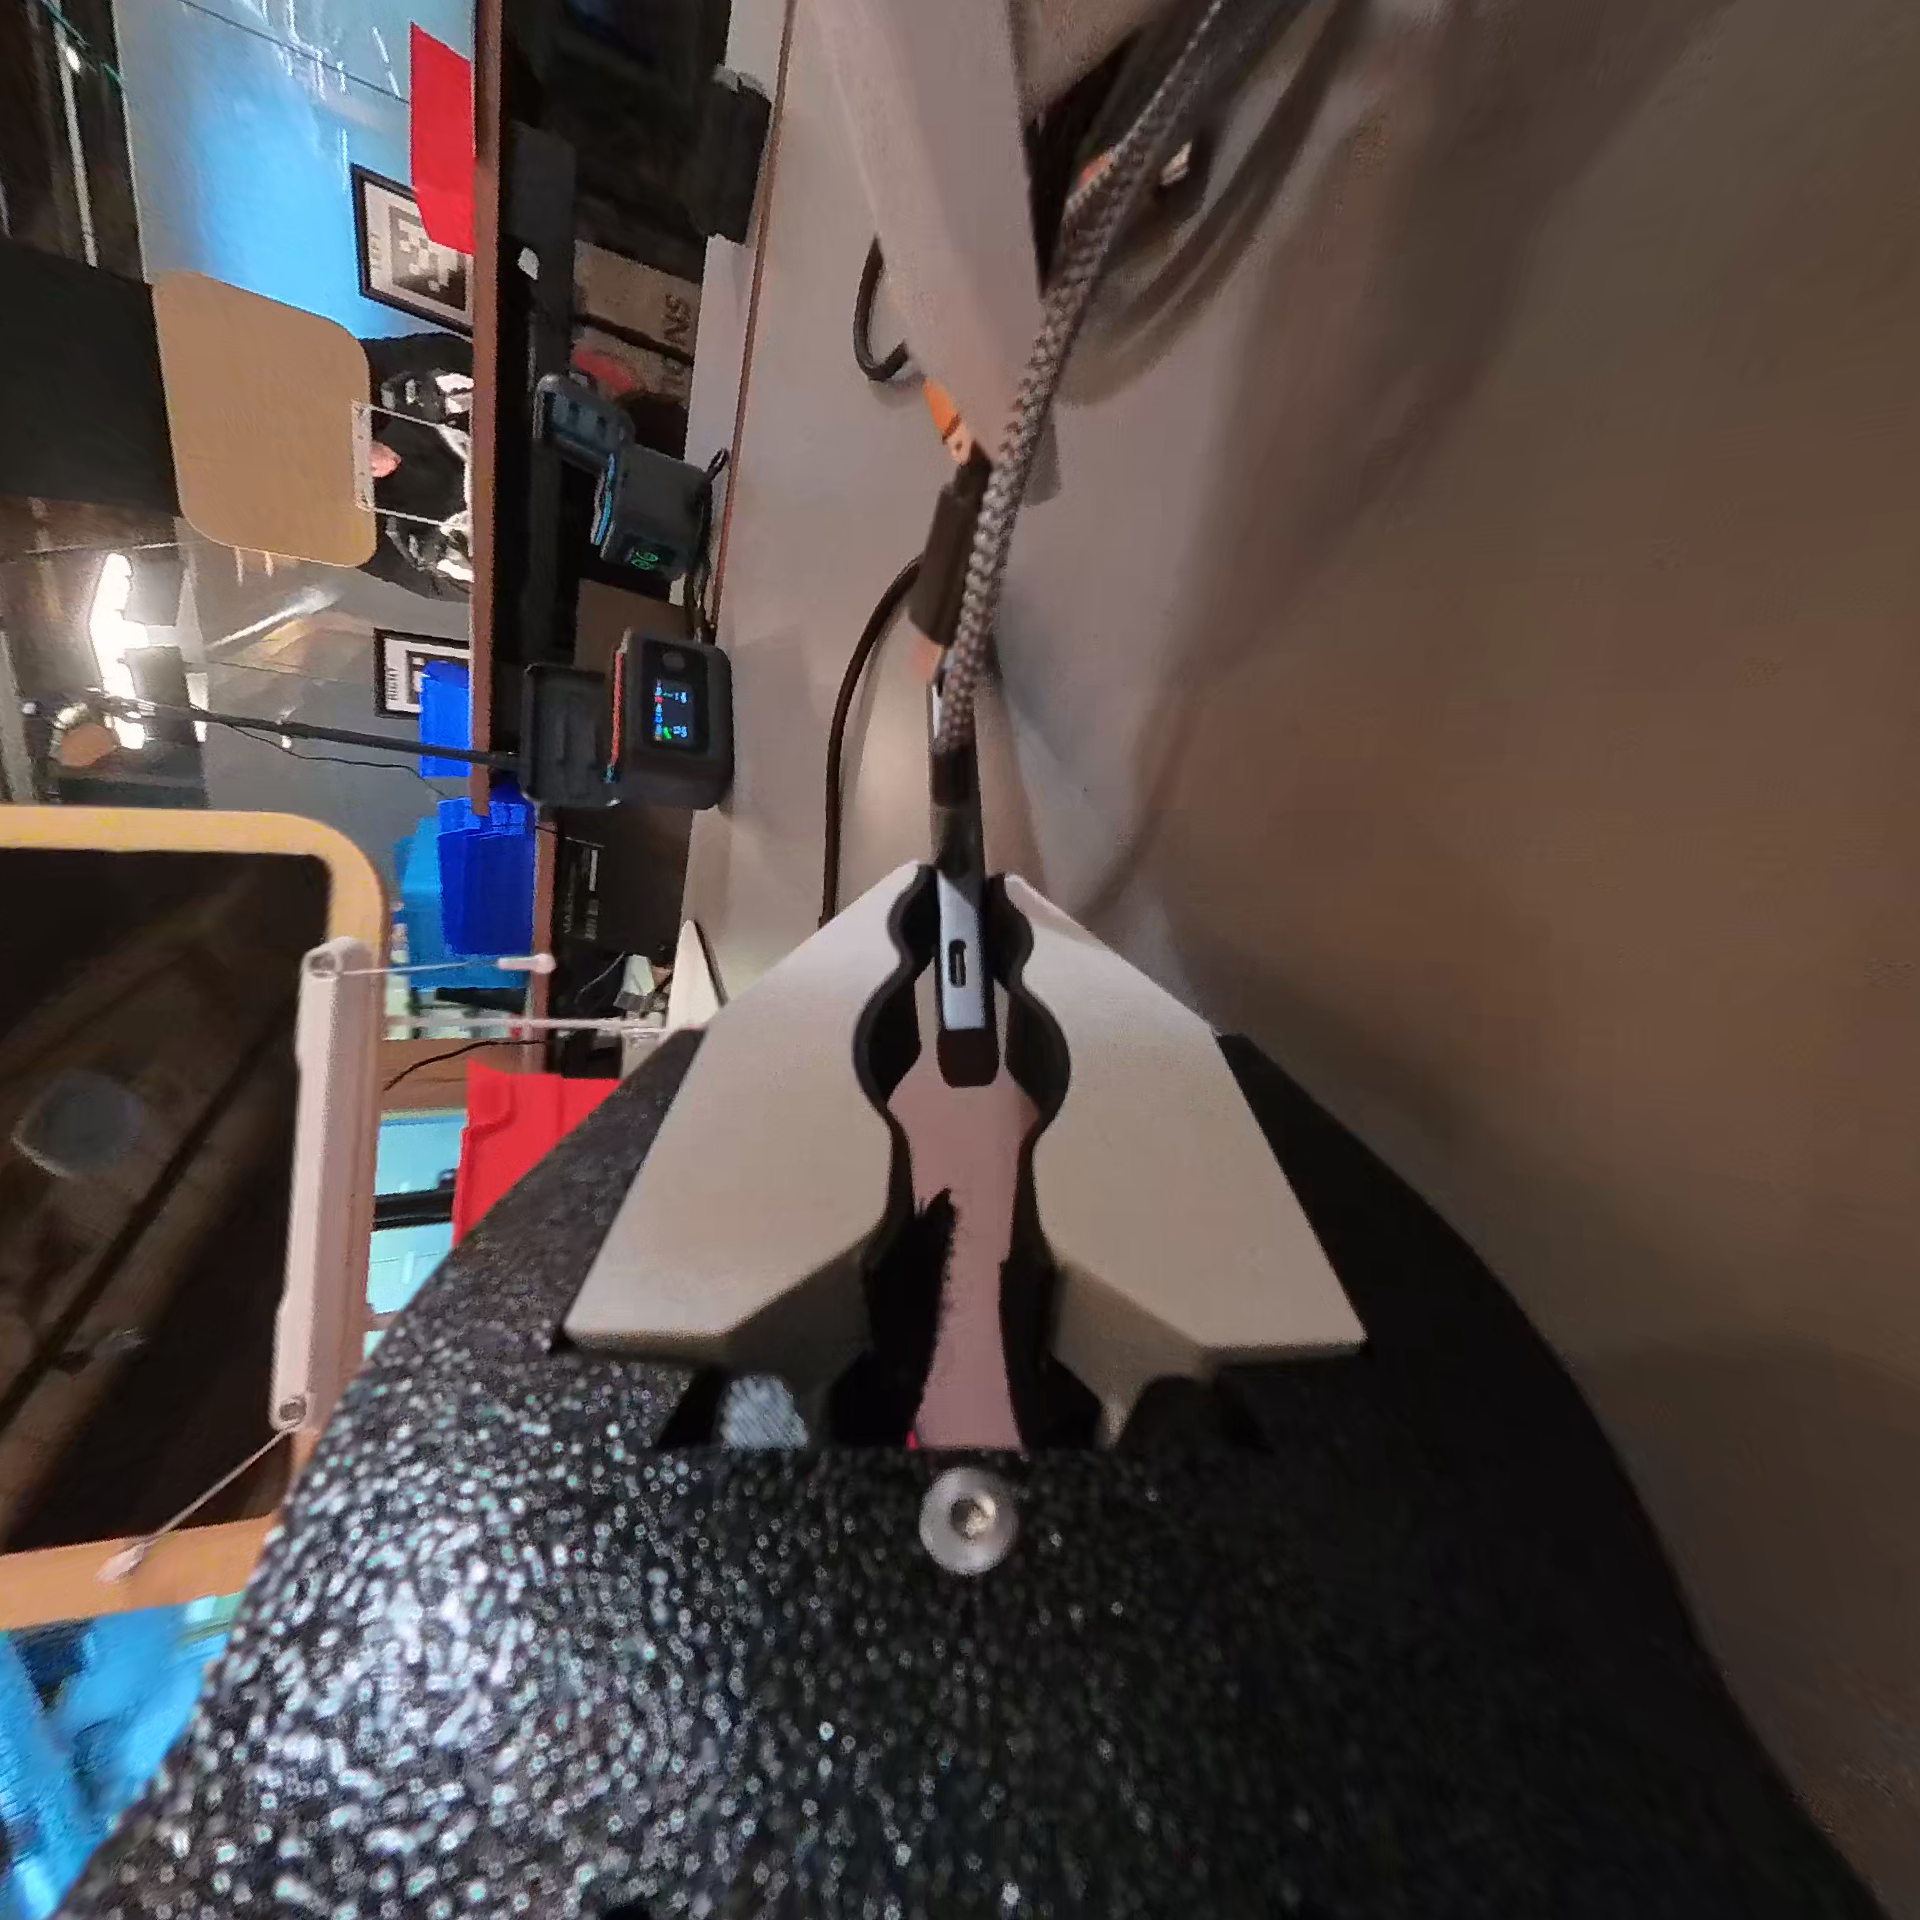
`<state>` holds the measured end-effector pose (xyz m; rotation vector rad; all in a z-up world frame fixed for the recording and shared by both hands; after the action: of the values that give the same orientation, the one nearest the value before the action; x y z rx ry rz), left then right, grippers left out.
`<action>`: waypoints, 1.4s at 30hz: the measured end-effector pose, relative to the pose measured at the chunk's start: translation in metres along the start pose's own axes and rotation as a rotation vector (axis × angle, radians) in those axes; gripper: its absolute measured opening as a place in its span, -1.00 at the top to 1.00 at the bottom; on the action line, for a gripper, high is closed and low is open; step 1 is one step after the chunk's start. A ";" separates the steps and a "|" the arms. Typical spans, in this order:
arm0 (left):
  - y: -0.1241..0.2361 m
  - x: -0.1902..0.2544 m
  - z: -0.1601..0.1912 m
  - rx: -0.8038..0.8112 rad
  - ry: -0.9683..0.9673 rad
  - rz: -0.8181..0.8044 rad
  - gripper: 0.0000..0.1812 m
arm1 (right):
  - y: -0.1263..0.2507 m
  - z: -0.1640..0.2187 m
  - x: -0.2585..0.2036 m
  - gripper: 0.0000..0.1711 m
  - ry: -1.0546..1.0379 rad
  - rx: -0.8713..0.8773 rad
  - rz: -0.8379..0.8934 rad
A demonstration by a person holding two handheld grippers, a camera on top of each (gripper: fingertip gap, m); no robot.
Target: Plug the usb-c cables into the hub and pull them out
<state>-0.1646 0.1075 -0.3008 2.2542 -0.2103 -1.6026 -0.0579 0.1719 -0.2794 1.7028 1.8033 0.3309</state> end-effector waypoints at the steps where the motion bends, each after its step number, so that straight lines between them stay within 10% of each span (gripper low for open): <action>1: 0.000 0.001 -0.001 -0.009 -0.025 -0.009 0.91 | 0.000 0.000 -0.001 0.97 -0.033 0.005 -0.022; 11: -0.001 0.016 -0.013 -0.058 -0.326 -0.116 0.90 | -0.004 0.013 -0.002 0.97 -0.162 -0.094 -0.025; 42: 0.005 0.020 -0.020 -0.029 -0.352 -0.125 0.91 | -0.011 0.019 -0.013 0.89 -0.172 -0.095 -0.108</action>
<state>-0.1384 0.1009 -0.3108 1.9831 -0.1360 -2.0491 -0.0561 0.1536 -0.2973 1.5149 1.7182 0.2141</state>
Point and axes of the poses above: each gripper's, where its closed fingertips meet, y back along the fingers, z out of its underside, x = y × z across the jaws, the point moved 6 cm from there along y, back along the fingers, and after that the axes turned 1 degree about -z, right-handed, at the moved point
